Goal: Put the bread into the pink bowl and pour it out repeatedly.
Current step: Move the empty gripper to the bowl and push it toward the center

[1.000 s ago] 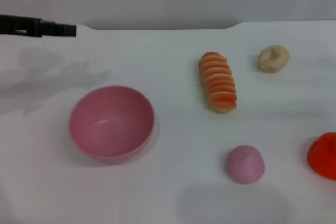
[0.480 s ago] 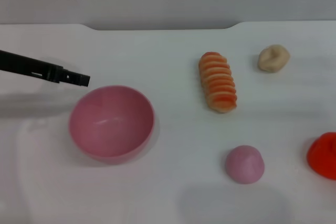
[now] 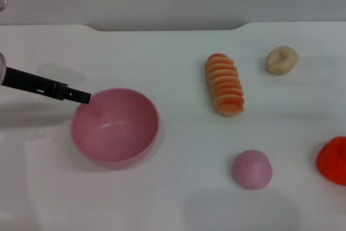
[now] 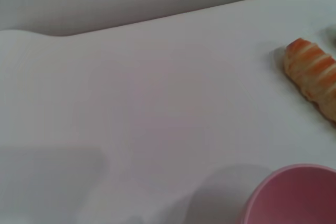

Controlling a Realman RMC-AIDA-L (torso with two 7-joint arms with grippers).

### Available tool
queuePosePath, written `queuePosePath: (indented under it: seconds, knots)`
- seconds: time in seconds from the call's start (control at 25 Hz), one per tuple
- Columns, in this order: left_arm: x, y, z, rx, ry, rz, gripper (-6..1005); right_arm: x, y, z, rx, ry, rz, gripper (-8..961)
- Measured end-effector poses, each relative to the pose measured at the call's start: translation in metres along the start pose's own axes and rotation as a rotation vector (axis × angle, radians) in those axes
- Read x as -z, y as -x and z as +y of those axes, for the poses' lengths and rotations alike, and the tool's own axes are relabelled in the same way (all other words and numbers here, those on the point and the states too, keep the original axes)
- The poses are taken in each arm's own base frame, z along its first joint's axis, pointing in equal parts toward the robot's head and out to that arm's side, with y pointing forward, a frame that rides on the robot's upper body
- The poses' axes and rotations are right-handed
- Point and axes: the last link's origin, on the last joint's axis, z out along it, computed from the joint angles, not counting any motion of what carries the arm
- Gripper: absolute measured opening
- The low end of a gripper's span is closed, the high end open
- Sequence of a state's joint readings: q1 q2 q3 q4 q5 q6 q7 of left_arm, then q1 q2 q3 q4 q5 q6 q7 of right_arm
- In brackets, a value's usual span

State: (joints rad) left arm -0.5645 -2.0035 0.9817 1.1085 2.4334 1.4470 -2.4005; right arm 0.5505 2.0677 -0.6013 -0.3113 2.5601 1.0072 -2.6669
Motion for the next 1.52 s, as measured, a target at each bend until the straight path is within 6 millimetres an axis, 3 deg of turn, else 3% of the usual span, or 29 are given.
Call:
queuePosePath:
  seconds: [0.64,0.84,1.52]
  knots:
    - [-0.009,0.009,0.001,0.022,0.007,-0.019,718,-0.001,0.001,0.002,-0.002,0.006,-0.007,697]
    - [-0.025,0.021,0.001,0.036,-0.016,-0.078,717,-0.002,0.002,0.002,-0.002,0.007,-0.008,697]
    - [-0.031,0.026,-0.004,0.059,-0.034,-0.066,714,-0.003,0.002,0.004,-0.003,0.009,-0.011,696]
